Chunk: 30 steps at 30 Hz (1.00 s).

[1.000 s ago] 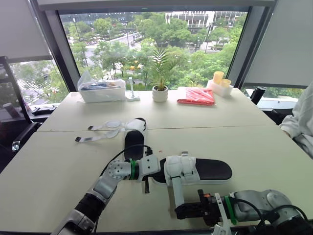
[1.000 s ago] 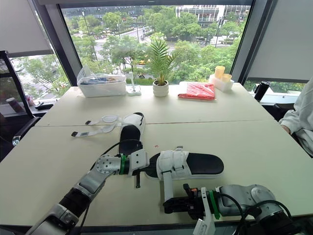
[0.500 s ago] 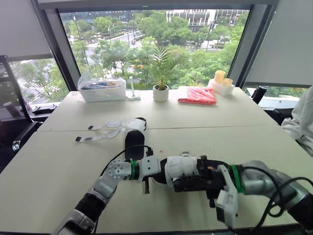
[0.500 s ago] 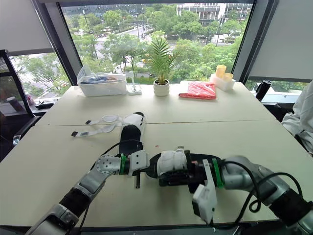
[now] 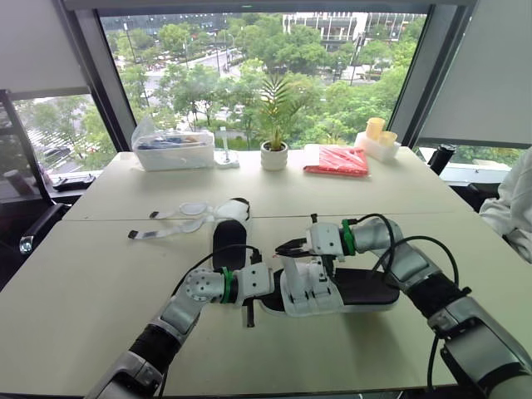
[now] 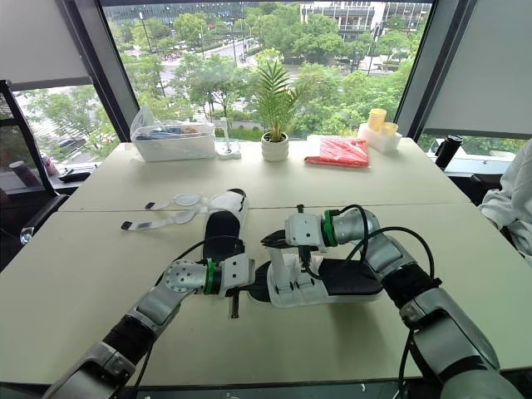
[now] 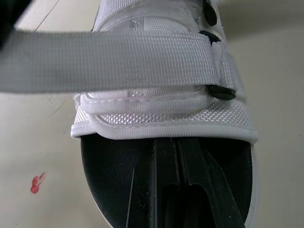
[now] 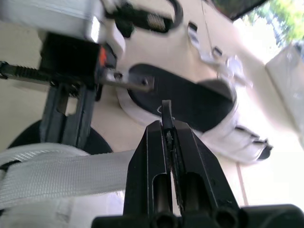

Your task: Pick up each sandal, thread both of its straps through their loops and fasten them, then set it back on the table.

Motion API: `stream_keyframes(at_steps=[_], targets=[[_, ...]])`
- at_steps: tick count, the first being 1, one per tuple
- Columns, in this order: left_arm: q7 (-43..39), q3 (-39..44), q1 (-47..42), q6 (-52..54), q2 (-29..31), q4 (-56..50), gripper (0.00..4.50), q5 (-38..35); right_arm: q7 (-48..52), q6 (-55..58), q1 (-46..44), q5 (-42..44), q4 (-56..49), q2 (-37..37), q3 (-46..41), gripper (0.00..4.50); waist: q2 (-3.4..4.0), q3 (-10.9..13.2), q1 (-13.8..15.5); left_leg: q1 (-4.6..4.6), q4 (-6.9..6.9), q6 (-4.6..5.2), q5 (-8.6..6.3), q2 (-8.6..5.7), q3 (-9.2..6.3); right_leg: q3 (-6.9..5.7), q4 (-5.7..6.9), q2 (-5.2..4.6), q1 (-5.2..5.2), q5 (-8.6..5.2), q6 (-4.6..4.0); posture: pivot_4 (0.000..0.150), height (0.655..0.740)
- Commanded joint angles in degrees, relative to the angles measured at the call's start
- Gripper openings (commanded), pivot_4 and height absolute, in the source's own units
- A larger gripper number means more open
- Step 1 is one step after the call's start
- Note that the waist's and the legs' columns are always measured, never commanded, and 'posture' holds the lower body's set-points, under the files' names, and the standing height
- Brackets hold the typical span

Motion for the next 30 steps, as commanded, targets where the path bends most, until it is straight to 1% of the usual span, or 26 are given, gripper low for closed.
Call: stream_keyframes(at_steps=[1, 4, 9, 16, 20, 22, 24, 30], targets=[[-3.74, -8.27, 5.43, 4.0, 1.32, 6.28, 0.0, 6.84, -3.23, 0.86, -6.18, -2.91, 6.19, 0.5, -5.36, 0.04, 0.01, 0.0, -0.08, 0.01, 0.0, 0.0, 0.0, 0.0, 0.0, 0.0, 0.02, 0.0, -0.01, 0.0, 0.0, 0.15, 0.74], [-3.73, -8.22, 5.96, 4.47, 1.36, 5.57, 0.0, 6.48, -0.31, 4.14, -7.04, -3.06, 8.37, 0.7, -5.29, 0.04, 0.02, -0.01, -0.11, 0.02, 0.0, -0.02, -0.01, 0.0, 0.0, 0.0, 0.08, 0.01, -0.03, 0.02, 0.01, 0.15, 0.74], [-3.62, -8.26, 6.62, 4.99, 1.45, 4.56, 0.0, 6.28, 3.9, 11.11, -7.32, -0.54, 6.49, 0.21, -6.85, 0.04, 0.04, -0.02, -0.06, 0.03, 0.0, -0.07, -0.03, 0.0, 0.0, 0.0, 0.1, 0.01, -0.04, 0.03, 0.01, 0.15, 0.74], [-3.92, -8.44, 7.12, 5.86, 1.6, 3.49, 0.0, 6.17, 10.7, 24.12, -6.13, 4.91, -3.86, -2.7, -10.66, 0.04, 0.07, 0.0, 0.1, -0.28, -0.02, -0.06, -0.03, 0.0, 0.0, 0.0, 0.06, 0.0, -0.3, 0.03, 0.03, 0.15, 0.74], [-3.93, -8.51, 7.34, 6.21, 1.69, 2.83, 0.0, 6.13, 12.39, 32.91, -5.64, 8.42, -11.77, -4.54, -12.88, 0.04, 0.09, 0.01, 0.1, -0.41, -0.04, -0.06, -0.03, -0.02, 0.01, 0.0, 0.04, -0.02, -0.46, 0.04, 0.04, 0.15, 0.74], [-3.9, -8.56, 7.48, 6.44, 1.7, 2.49, 0.0, 6.08, 12.12, 35.78, -5.7, 9.12, -13.66, -4.77, -13.56, 0.04, 0.1, 0.02, 0.06, -0.46, -0.04, -0.08, -0.04, -0.02, 0.01, 0.0, 0.04, -0.03, -0.52, 0.04, 0.04, 0.15, 0.74], [-3.84, -8.65, 7.55, 6.59, 1.57, 2.38, 0.0, 6.05, 11.01, 36.3, -6.01, 8.38, -13.27, -4.29, -13.74, 0.04, 0.1, 0.02, 0.07, -0.49, -0.05, -0.1, -0.05, -0.02, 0.01, 0.0, 0.04, -0.03, -0.55, 0.04, 0.04, 0.15, 0.74], [-3.9, -8.74, 7.52, 6.65, 1.47, 2.19, 0.0, 6.04, 9.09, 29.89, -6.41, 1.99, -5.58, -2.48, -10.76, 0.04, 0.1, 0.02, 0.07, -0.63, -0.04, -0.06, -0.03, -0.04, 0.02, -0.01, 0.02, -0.04, -0.69, 0.08, 0.1, 0.15, 0.74]])
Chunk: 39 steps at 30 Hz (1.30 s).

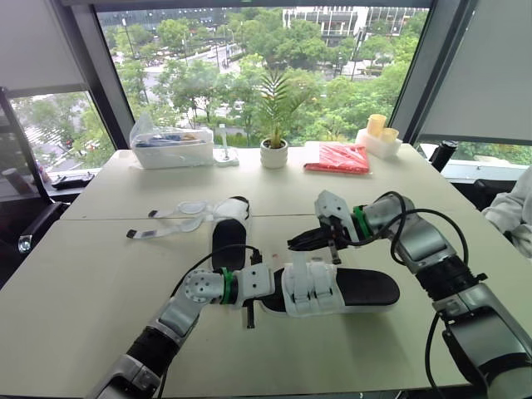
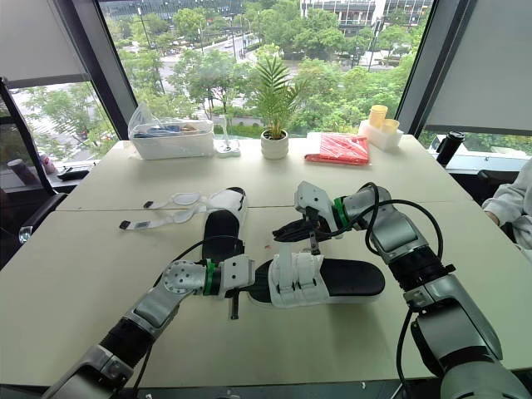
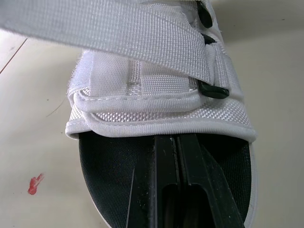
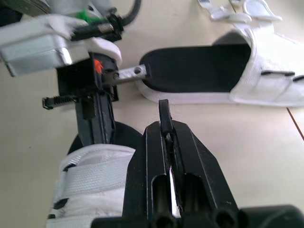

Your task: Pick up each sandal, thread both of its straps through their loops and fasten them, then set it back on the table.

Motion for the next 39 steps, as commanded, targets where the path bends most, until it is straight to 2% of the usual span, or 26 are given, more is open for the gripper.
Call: stream_keyframes(at_steps=[1, 10, 11, 12, 15, 19, 20, 25, 29, 33, 39], targets=[[-4.04, -8.73, 6.3, 4.81, 1.01, 5.71, 0.0, 6.01, -4.34, -5.18, -3.51, -3.33, 4.0, 0.05, -3.59, 0.04, 0.0, 0.0, -0.03, 0.0, 0.0, 0.0, 0.0, 0.0, 0.0, 0.0, 0.0, 0.0, -0.01, 0.05, 0.09, 0.15, 0.74], [-3.55, -8.57, 6.53, 4.71, 1.09, 5.52, 0.0, 6.13, -6.15, -13.49, -6.02, -11.22, 23.23, 5.03, -0.03, 0.04, 0.0, -0.02, -0.21, 0.15, 0.0, -0.01, 0.01, -0.01, 0.01, 0.0, 0.05, 0.02, 0.09, 0.1, 0.16, 0.15, 0.74], [-3.49, -8.52, 6.56, 4.75, 1.08, 5.5, 0.0, 6.13, -6.5, -14.05, -6.36, -11.92, 24.92, 5.39, 0.32, 0.63, 0.0, -0.04, -0.23, 0.25, -0.01, -0.04, -0.01, -0.01, 0.01, 0.01, 0.05, 0.02, 0.19, 0.09, 0.15, 0.15, 0.74], [-3.47, -8.45, 6.59, 4.78, 1.1, 5.48, 0.0, 6.12, -6.81, -14.46, -6.74, -13.0, 26.51, 5.62, 0.95, 0.88, 0.03, -0.06, -0.2, 0.33, -0.01, -0.06, -0.02, -0.01, 0.01, 0.0, 0.05, 0.02, 0.28, 0.05, 0.06, 0.15, 0.74], [-3.36, -8.3, 6.84, 4.92, 1.15, 5.2, 0.0, 6.13, -5.87, -16.2, -7.13, -15.88, 29.65, 6.07, 2.67, 2.3, -0.01, -0.14, -0.11, 0.34, -0.03, -0.08, -0.04, -0.01, 0.0, 0.0, 0.04, 0.02, 0.3, 0.01, 0.0, 0.15, 0.74], [-3.28, -8.12, 7.28, 5.03, 1.36, 4.74, 0.0, 6.13, -7.14, -18.38, -8.74, -18.52, 34.43, 8.65, 2.86, 4.19, 0.37, -0.41, -0.14, 0.35, -0.09, -0.07, -0.17, -0.02, 0.0, 0.01, 0.02, 0.03, 0.26, 0.1, 0.19, 0.15, 0.74], [-3.26, -8.08, 7.35, 5.06, 1.37, 4.67, 0.0, 6.12, -7.78, -19.55, -9.2, -19.55, 35.65, 9.19, 3.19, 4.36, 0.39, -0.46, -0.09, 0.35, -0.12, -0.1, -0.19, -0.02, -0.02, 0.01, 0.03, 0.04, 0.25, 0.11, 0.2, 0.15, 0.74], [-2.63, -7.82, 7.29, 5.2, 0.95, 4.72, 0.0, 6.12, -15.43, -25.23, -12.17, -23.59, 41.79, 11.58, 2.58, 4.36, 0.42, -0.49, -0.1, 0.35, -0.15, -0.14, -0.22, -0.02, -0.14, 0.03, 0.02, 0.12, 0.26, 0.1, 0.21, 0.15, 0.74], [-2.23, -7.58, 7.39, 5.37, 0.76, 4.6, 0.0, 5.97, -18.96, -27.6, -14.77, -22.01, 41.7, 8.82, -1.94, 4.36, 0.51, -0.44, -0.04, 0.33, -0.14, -0.14, -0.21, -0.1, -0.16, 0.07, 0.02, 0.1, 0.26, 0.1, 0.21, 0.15, 0.74], [-2.24, -6.35, 7.73, 5.5, 1.62, 3.03, 0.0, 5.08, -18.85, -33.73, -10.25, -18.8, 31.86, 3.03, -6.72, 4.36, 0.52, -0.43, -0.02, 0.32, -0.14, -0.14, -0.22, -0.19, -0.23, 0.2, -0.01, 0.1, 0.27, 0.09, 0.22, 0.15, 0.74], [-2.67, -1.82, 8.01, 7.76, 4.68, -4.06, 0.0, 1.33, -24.1, -51.63, 5.58, -20.07, 13.58, -5.9, -10.39, 4.36, 0.45, -0.41, -0.47, 0.3, -0.31, -0.12, -0.27, -0.18, -0.25, 0.24, -0.01, 0.1, 0.24, -0.04, 0.47, 0.15, 0.74]])
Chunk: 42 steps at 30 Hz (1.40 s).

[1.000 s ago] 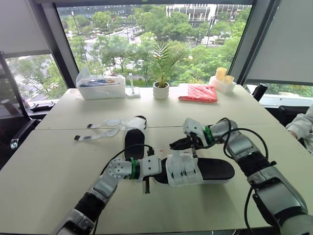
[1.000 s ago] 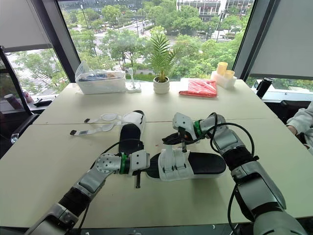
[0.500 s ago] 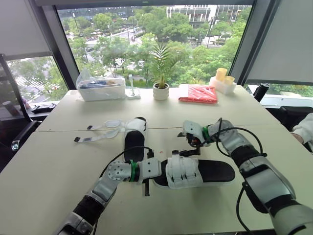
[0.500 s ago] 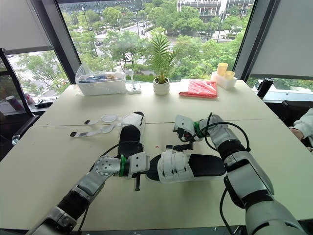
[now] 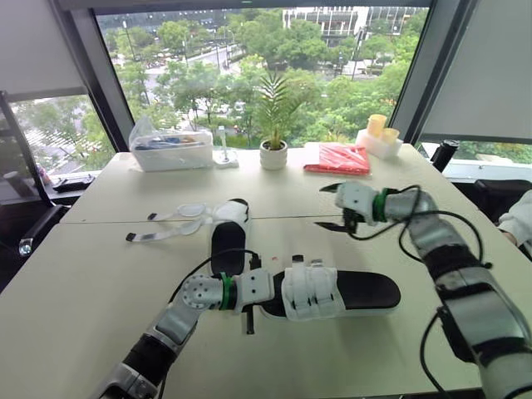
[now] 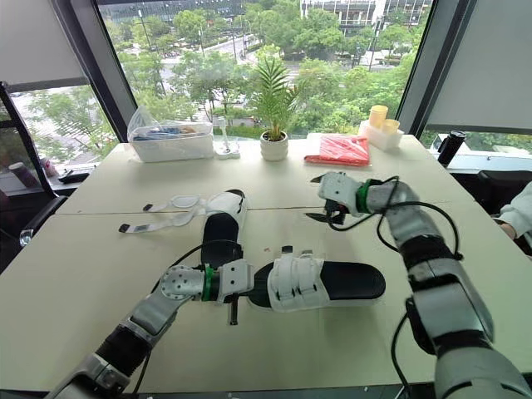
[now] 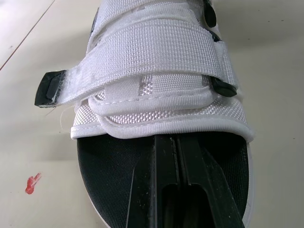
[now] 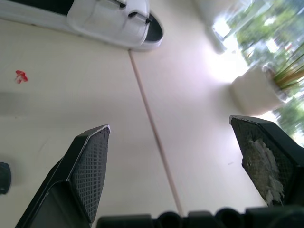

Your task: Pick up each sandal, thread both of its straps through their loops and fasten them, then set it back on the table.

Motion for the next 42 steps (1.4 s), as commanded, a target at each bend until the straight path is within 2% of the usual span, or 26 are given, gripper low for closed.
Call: stream_keyframes(at_steps=[1, 5, 9, 13, 16, 25, 33, 36, 38, 41, 42], targets=[[-3.42, -0.96, 4.62, 6.12, 3.97, -0.45, 0.0, -0.01, -4.55, -11.17, 7.03, -2.3, -9.34, -4.61, -2.23, 4.36, 0.05, 0.08, -0.4, -0.02, -0.04, -0.01, 0.0, 0.01, 0.02, 0.02, 0.04, 0.01, -0.03, -0.01, 0.01, 0.15, 0.74], [-3.63, 3.52, 4.77, 10.63, 6.05, -6.98, 0.0, -5.37, -11.44, -23.56, 12.19, -8.52, -11.47, -9.22, -3.14, 4.36, 0.14, 0.82, -1.8, -0.23, -0.02, -0.2, 0.13, 0.03, 0.31, 0.23, 0.62, 0.01, -0.44, -0.08, 0.0, 0.15, 0.74], [-3.92, 8.22, 4.18, 15.67, 7.82, -12.31, 0.0, -10.83, -19.07, -37.07, 13.76, -16.27, -7.76, -12.93, -3.11, 4.36, 0.03, 1.6, -2.65, -0.21, 0.11, -0.28, 0.2, 0.15, 0.31, 0.19, 0.81, 0.13, -0.46, -0.08, -0.03, 0.15, 0.74], [-4.19, 12.13, 3.76, 21.69, 9.59, -17.27, 0.0, -16.09, -26.79, -47.54, 13.98, -24.7, -4.72, -13.25, -3.68, 4.36, -0.21, 2.18, -2.9, -0.21, 0.27, -0.35, 0.25, 0.17, 0.32, 0.2, 1.0, 0.18, -0.51, -0.07, -0.04, 0.15, 0.74], [-4.39, 15.89, 4.0, 26.11, 11.73, -20.34, 0.0, -20.18, -30.34, -53.63, 14.16, -28.54, -6.56, -10.79, -3.67, 4.36, -0.23, 2.47, -2.88, -0.24, 0.27, -0.63, 0.42, 0.18, 0.32, 0.23, 1.1, 0.19, -0.59, -0.06, -0.05, 0.15, 0.74], [0.05, 24.15, 4.53, 34.88, 14.54, -23.47, 0.0, -26.47, -37.71, -55.79, 7.13, -41.11, -8.3, 0.66, -0.34, 4.36, -0.54, 3.09, -2.81, -0.22, 0.34, -1.09, 0.69, 0.2, 0.32, 0.32, 1.61, 0.27, -0.77, -0.11, -0.14, 0.15, 0.74], [2.27, 24.7, 4.89, 34.71, 15.0, -24.03, 0.0, -25.74, -47.03, -51.3, 2.02, -51.99, -7.88, 5.82, 5.32, 4.36, -0.55, 3.1, -2.83, -0.22, 0.31, -1.24, 0.78, 0.24, 0.27, 0.37, 1.76, 0.41, -0.86, -0.11, -0.21, 0.15, 0.74], [2.74, 24.05, 5.39, 33.31, 15.86, -23.96, 0.0, -23.82, -52.15, -48.18, 1.15, -54.85, -8.39, 5.68, 6.7, 3.48, -0.55, 3.1, -2.85, -0.22, 0.31, -1.3, 0.81, 0.32, 0.27, 0.38, 1.77, 0.48, -0.87, -0.07, -0.29, 0.15, 0.74], [3.12, 24.3, 5.26, 33.2, 15.83, -23.72, 0.0, -23.81, -54.27, -46.14, 0.77, -55.9, -8.82, 5.13, 7.75, 2.56, -0.55, 3.1, -2.93, -0.22, 0.29, -1.36, 0.85, 0.38, 0.28, 0.4, 1.79, 0.54, -0.91, -0.04, -0.35, 0.15, 0.74], [3.3, 24.2, 4.61, 32.83, 15.72, -23.12, 0.0, -23.7, -56.39, -43.97, 0.67, -56.68, -9.67, 4.0, 9.27, 0.95, -0.55, 3.1, -2.96, -0.22, 0.29, -1.43, 0.89, 0.51, 0.3, 0.43, 1.82, 0.71, -0.94, 0.01, -0.45, 0.15, 0.74], [3.33, 23.9, 4.21, 32.49, 15.55, -22.58, 0.0, -23.4, -56.88, -43.13, 0.81, -56.9, -9.94, 3.53, 9.68, 0.56, -0.55, 3.1, -2.95, -0.22, 0.29, -1.45, 0.9, 0.54, 0.3, 0.44, 1.83, 0.79, -0.95, 0.03, -0.47, 0.15, 0.74]])
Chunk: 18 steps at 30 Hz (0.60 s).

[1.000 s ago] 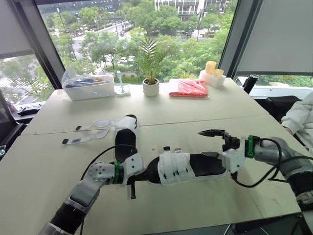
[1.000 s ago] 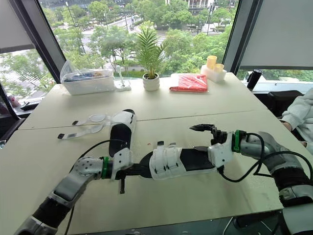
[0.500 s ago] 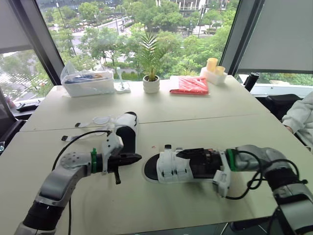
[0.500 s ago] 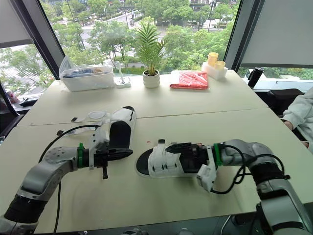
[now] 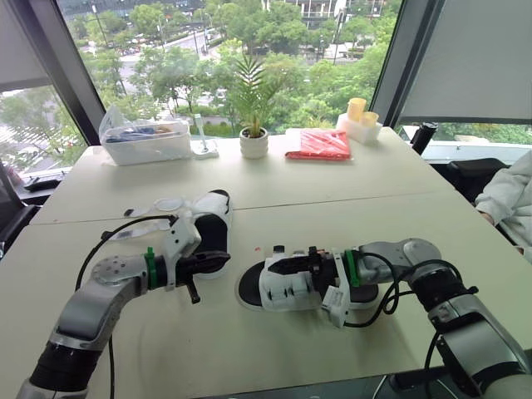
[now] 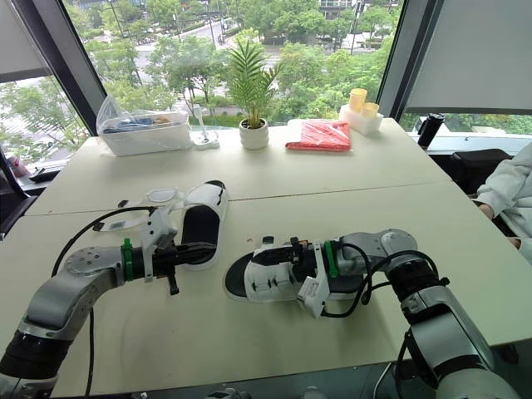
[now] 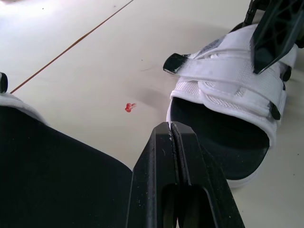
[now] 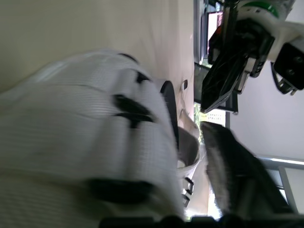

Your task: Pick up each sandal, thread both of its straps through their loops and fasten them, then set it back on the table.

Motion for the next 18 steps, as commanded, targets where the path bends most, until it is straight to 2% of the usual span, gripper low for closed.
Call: stream_keyframes(at_steps=[1, 2, 7, 13, 18], targets=[[0.17, 0.02, -1.24, -2.14, 0.09, -0.15, 0.0, 0.64, -3.2, 2.91, -1.36, 0.08, -3.09, -1.68, 0.76, 0.11, 0.0, 0.0, 0.02, 0.0, 0.0, -0.04, 0.02, 0.05, 0.0, 0.0, 0.0, 0.01, 0.0, 0.02, -0.04, 0.15, 0.74], [0.14, -0.12, -1.43, -2.38, 0.05, 0.1, 0.0, 0.77, -2.98, 4.11, -1.08, 1.03, -3.3, -2.05, 0.65, 0.0, 0.0, 0.0, 0.02, 0.0, 0.0, -0.07, 0.04, 0.08, 0.0, 0.0, 0.0, 0.03, 0.0, 0.04, -0.07, 0.15, 0.74], [0.57, -0.01, -2.49, -3.11, -0.03, 1.0, 0.0, 1.0, 1.67, 14.32, -1.53, 10.26, -3.79, -3.74, -2.97, 0.0, -0.01, 0.01, 0.0, 0.0, 0.02, -0.13, 0.09, 0.14, 0.0, 0.0, 0.02, 0.08, 0.0, 0.1, -0.16, 0.15, 0.74], [3.07, 0.25, -2.83, -3.91, 0.26, 1.59, 0.0, 3.16, 13.42, 45.98, -7.94, 17.05, 3.8, -2.32, -8.84, 0.0, -0.01, 0.02, 0.02, -0.01, 0.04, -0.12, 0.1, 0.16, 0.0, -0.01, 0.03, 0.08, 0.0, 0.13, -0.19, 0.15, 0.74], [4.93, -0.94, -4.23, -4.71, -0.98, 2.67, 0.0, 4.95, 10.98, 64.86, -18.26, 14.15, 20.85, 3.05, -4.8, 0.0, -0.01, 0.02, -0.32, -0.03, -0.04, -0.12, 0.1, 0.19, 0.01, -0.01, 0.02, 0.08, -0.07, 0.13, -0.2, 0.15, 0.74]])
